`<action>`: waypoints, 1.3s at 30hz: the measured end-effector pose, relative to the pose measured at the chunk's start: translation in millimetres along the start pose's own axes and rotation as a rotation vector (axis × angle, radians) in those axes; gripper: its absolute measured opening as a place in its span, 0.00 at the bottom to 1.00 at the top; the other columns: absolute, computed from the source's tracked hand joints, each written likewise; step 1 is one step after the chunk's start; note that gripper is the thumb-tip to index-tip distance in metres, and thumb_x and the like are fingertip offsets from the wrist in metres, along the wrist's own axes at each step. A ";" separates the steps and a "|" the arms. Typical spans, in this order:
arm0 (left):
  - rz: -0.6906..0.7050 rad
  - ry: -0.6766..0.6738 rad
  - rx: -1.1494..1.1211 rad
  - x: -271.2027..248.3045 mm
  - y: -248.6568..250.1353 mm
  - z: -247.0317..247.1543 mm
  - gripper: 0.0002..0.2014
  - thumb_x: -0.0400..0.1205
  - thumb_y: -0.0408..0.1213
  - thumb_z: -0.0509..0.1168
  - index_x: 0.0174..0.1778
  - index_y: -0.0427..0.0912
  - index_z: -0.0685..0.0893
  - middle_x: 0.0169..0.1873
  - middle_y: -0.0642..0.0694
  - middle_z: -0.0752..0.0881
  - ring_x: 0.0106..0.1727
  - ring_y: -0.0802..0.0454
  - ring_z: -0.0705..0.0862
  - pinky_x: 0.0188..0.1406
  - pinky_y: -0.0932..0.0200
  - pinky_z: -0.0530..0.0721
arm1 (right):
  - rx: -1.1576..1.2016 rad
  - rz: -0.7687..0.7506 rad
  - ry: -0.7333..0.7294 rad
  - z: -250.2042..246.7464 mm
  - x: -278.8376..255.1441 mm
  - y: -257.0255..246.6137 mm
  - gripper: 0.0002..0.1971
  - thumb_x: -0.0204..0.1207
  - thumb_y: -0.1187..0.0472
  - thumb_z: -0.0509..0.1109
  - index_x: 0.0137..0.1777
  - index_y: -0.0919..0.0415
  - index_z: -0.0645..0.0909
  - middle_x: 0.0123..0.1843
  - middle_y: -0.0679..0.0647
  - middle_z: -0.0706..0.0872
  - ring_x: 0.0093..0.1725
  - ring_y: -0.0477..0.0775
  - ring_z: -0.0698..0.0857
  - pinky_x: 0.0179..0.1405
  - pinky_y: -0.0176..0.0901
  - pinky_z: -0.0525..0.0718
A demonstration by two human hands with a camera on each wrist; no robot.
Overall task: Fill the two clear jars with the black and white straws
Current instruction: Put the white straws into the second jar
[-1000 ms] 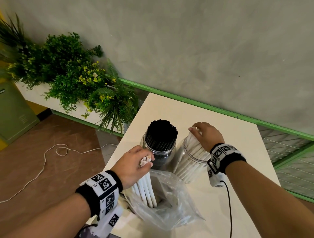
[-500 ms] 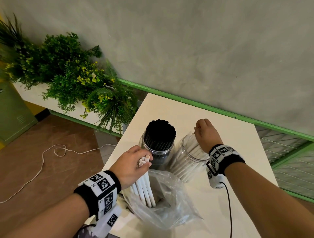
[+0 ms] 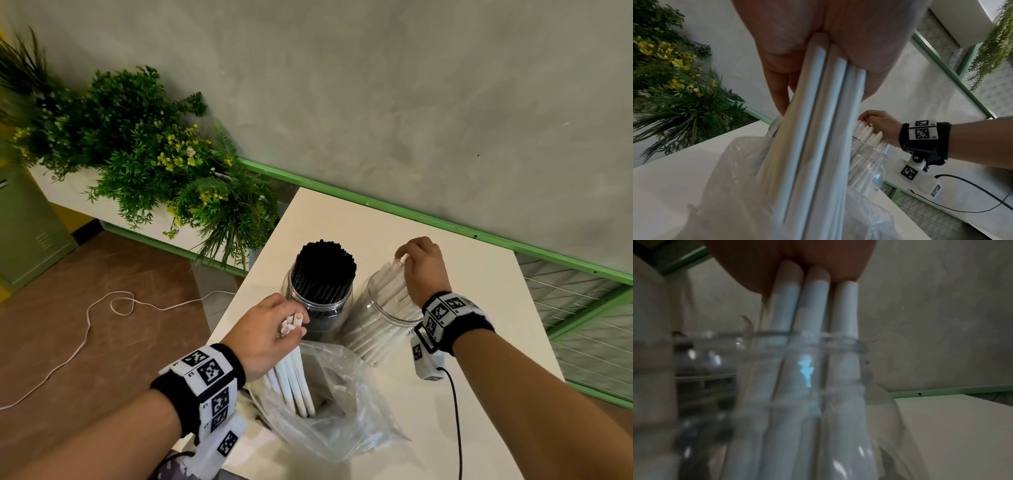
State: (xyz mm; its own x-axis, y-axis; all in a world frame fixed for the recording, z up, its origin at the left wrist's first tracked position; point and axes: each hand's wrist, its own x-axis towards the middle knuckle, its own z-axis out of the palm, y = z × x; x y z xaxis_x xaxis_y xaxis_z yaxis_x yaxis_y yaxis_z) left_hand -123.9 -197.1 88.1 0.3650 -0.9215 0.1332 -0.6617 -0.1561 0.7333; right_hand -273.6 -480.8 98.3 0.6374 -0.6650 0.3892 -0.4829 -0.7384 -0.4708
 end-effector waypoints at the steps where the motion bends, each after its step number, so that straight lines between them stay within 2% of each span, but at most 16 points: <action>1: -0.001 0.000 -0.001 -0.1 -0.2 0.1 0.10 0.75 0.50 0.61 0.49 0.56 0.82 0.46 0.56 0.77 0.42 0.61 0.80 0.41 0.77 0.71 | -0.013 0.026 -0.036 0.3 2.0 0.8 0.15 0.75 0.73 0.55 0.47 0.66 0.84 0.53 0.62 0.81 0.55 0.65 0.77 0.53 0.47 0.73; 4: 0.001 0.000 0.003 0.5 -0.9 0.6 0.10 0.75 0.50 0.60 0.49 0.56 0.82 0.45 0.57 0.77 0.43 0.62 0.79 0.41 0.77 0.70 | -0.054 0.059 -0.093 -1.1 5.5 1.2 0.14 0.77 0.73 0.58 0.51 0.63 0.84 0.57 0.60 0.81 0.58 0.64 0.77 0.57 0.50 0.76; 8: 0.005 0.008 -0.002 1.3 -2.5 1.1 0.07 0.77 0.47 0.64 0.50 0.56 0.82 0.45 0.59 0.76 0.43 0.63 0.78 0.41 0.79 0.69 | -0.085 0.022 -0.043 -9.8 5.3 -0.7 0.10 0.80 0.67 0.61 0.55 0.61 0.83 0.59 0.59 0.80 0.60 0.64 0.75 0.59 0.49 0.73; 11: 0.003 0.010 0.000 1.8 -4.7 1.2 0.06 0.79 0.43 0.66 0.50 0.56 0.82 0.45 0.59 0.76 0.43 0.63 0.79 0.41 0.78 0.70 | -0.112 -0.137 0.021 -23.1 -3.6 -13.9 0.13 0.80 0.57 0.60 0.51 0.60 0.85 0.51 0.57 0.83 0.53 0.64 0.77 0.55 0.56 0.77; 13: 0.000 0.010 -0.011 2.4 -4.0 0.8 0.07 0.77 0.47 0.64 0.49 0.57 0.82 0.45 0.59 0.76 0.44 0.62 0.78 0.41 0.78 0.70 | -0.156 -0.285 0.027 -34.7 -19.4 -25.2 0.16 0.79 0.49 0.61 0.47 0.59 0.85 0.44 0.54 0.83 0.45 0.58 0.77 0.47 0.51 0.78; 14: -0.001 0.007 -0.016 2.7 -3.6 0.6 0.08 0.75 0.48 0.63 0.49 0.57 0.82 0.45 0.59 0.76 0.45 0.62 0.78 0.41 0.78 0.70 | -0.179 -0.319 -0.028 -38.7 -30.3 -29.2 0.16 0.77 0.46 0.64 0.47 0.58 0.85 0.42 0.52 0.82 0.43 0.55 0.77 0.43 0.47 0.77; 16: 0.002 0.002 -0.021 3.5 -3.2 0.2 0.10 0.75 0.49 0.61 0.49 0.56 0.82 0.45 0.58 0.77 0.47 0.61 0.78 0.40 0.78 0.70 | -0.270 -0.292 -0.241 -41.7 -50.5 -30.1 0.17 0.73 0.42 0.70 0.50 0.55 0.84 0.45 0.50 0.81 0.42 0.53 0.79 0.39 0.43 0.78; 18: 0.006 0.003 -0.029 4.1 -3.4 -0.1 0.10 0.74 0.49 0.61 0.49 0.56 0.82 0.45 0.58 0.77 0.47 0.61 0.78 0.40 0.78 0.70 | -0.375 -0.232 -0.449 -39.5 -60.7 -23.9 0.16 0.74 0.46 0.73 0.56 0.54 0.83 0.51 0.50 0.81 0.45 0.54 0.82 0.42 0.44 0.79; 19: 0.007 0.006 -0.032 4.4 -3.8 0.1 0.10 0.74 0.49 0.61 0.49 0.56 0.82 0.45 0.58 0.77 0.48 0.61 0.78 0.41 0.78 0.71 | -0.374 -0.197 -0.487 -37.4 -62.3 -21.0 0.14 0.75 0.51 0.73 0.58 0.54 0.83 0.52 0.51 0.80 0.47 0.54 0.83 0.44 0.43 0.79; 21: 0.009 0.009 -0.041 4.6 -4.2 0.5 0.10 0.74 0.50 0.61 0.48 0.57 0.82 0.45 0.58 0.77 0.48 0.61 0.78 0.41 0.77 0.71 | -0.317 -0.136 -0.474 -36.0 -60.8 -20.3 0.12 0.75 0.57 0.74 0.57 0.56 0.84 0.52 0.51 0.80 0.44 0.52 0.81 0.46 0.41 0.78; 24: 0.013 0.006 -0.049 3.9 -5.1 0.8 0.15 0.71 0.58 0.57 0.48 0.59 0.81 0.45 0.58 0.77 0.47 0.61 0.78 0.41 0.77 0.71 | -0.226 -0.133 -0.388 -41.6 -53.7 -19.6 0.09 0.73 0.60 0.76 0.53 0.56 0.85 0.47 0.48 0.78 0.37 0.45 0.76 0.43 0.38 0.74; 26: 0.009 0.005 -0.046 3.1 -5.2 0.1 0.14 0.72 0.57 0.57 0.48 0.59 0.81 0.45 0.58 0.77 0.47 0.61 0.78 0.40 0.77 0.71 | -0.199 -0.115 -0.391 -48.1 -47.9 -18.0 0.07 0.72 0.63 0.76 0.50 0.58 0.86 0.44 0.47 0.77 0.34 0.43 0.75 0.42 0.36 0.71; 30: 0.003 0.013 -0.029 2.7 -4.7 -0.4 0.09 0.74 0.50 0.61 0.48 0.58 0.81 0.45 0.59 0.77 0.47 0.62 0.78 0.39 0.77 0.71 | -0.214 -0.123 -0.540 -47.7 -39.2 -24.3 0.06 0.71 0.69 0.75 0.46 0.60 0.87 0.46 0.51 0.81 0.37 0.46 0.77 0.43 0.32 0.71; 34: -0.004 0.003 -0.020 3.2 -3.5 -0.4 0.10 0.74 0.50 0.61 0.49 0.57 0.81 0.45 0.58 0.76 0.46 0.61 0.78 0.40 0.77 0.71 | -0.245 -0.220 -0.522 -38.1 -21.7 -35.5 0.12 0.70 0.75 0.72 0.50 0.62 0.88 0.50 0.55 0.83 0.40 0.48 0.77 0.45 0.37 0.73; 37: -0.005 0.003 -0.018 2.6 -2.9 -0.9 0.10 0.74 0.50 0.61 0.49 0.57 0.82 0.45 0.57 0.77 0.43 0.61 0.79 0.40 0.78 0.70 | -0.352 -0.263 -0.552 -28.0 -10.8 -36.7 0.16 0.70 0.79 0.66 0.51 0.63 0.87 0.53 0.57 0.83 0.47 0.58 0.83 0.45 0.45 0.78; 39: -0.010 0.006 -0.028 2.0 -2.5 -1.0 0.10 0.74 0.50 0.61 0.49 0.57 0.82 0.45 0.57 0.77 0.43 0.61 0.79 0.40 0.77 0.70 | -0.368 -0.295 -0.502 -23.1 -3.6 -35.8 0.15 0.69 0.80 0.65 0.48 0.65 0.86 0.50 0.60 0.83 0.47 0.63 0.84 0.43 0.49 0.81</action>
State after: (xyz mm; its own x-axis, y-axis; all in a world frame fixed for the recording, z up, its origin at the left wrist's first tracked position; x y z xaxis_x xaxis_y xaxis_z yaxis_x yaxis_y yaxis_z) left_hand -120.8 -198.2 87.3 0.3758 -0.9176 0.1295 -0.6393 -0.1556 0.7531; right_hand -272.4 -454.5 132.0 0.9316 -0.3636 0.0039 -0.3625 -0.9295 -0.0675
